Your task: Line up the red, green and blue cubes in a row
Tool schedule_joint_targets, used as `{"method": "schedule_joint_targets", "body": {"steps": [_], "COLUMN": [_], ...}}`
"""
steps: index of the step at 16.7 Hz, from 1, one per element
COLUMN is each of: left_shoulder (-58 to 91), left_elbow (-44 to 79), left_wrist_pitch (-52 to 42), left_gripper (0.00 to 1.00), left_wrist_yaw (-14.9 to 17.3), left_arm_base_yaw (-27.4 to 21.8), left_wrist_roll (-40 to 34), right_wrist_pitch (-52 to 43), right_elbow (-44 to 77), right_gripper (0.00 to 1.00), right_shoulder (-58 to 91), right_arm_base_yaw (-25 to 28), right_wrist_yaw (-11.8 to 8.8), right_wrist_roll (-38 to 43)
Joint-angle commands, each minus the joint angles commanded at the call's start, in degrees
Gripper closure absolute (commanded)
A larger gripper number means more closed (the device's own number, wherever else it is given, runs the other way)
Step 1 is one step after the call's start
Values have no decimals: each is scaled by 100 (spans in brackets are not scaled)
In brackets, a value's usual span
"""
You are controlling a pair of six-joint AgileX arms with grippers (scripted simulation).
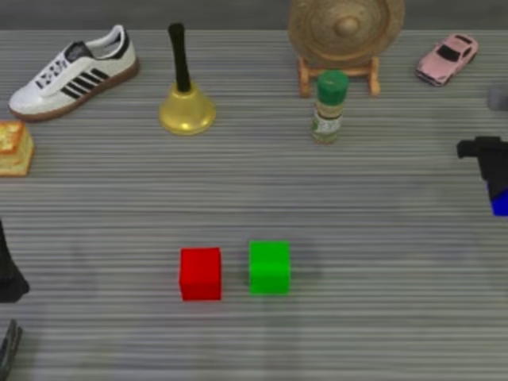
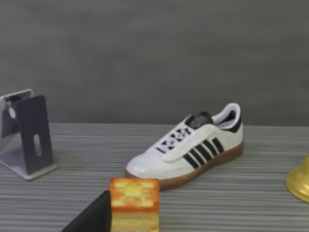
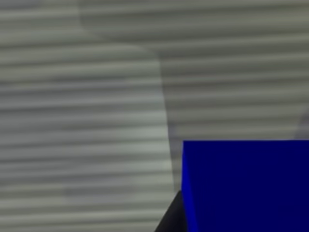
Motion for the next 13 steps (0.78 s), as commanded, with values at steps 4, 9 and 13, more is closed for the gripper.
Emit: {"method": "schedule_joint_targets", "body": {"steps": [4, 9, 13], "left_shoulder": [0, 0, 0], "left_elbow": [0, 0, 0], "left_wrist_pitch": [0, 0, 0], "left_gripper": [0, 0, 0], "left_wrist_yaw": [0, 0, 0], "left_arm_base_yaw": [0, 0, 0], "left_wrist_roll": [0, 0, 0], "right_wrist_pitch": [-5, -205, -389], "right_elbow": [10, 202, 361], "right_gripper": [100, 100, 100], "right_shoulder": [34, 85, 73], "right_arm_base_yaw": [58, 1144, 2354], "right_wrist_yaw": [-2, 3, 8], "right_wrist_roll": [88, 1056, 2117]}}
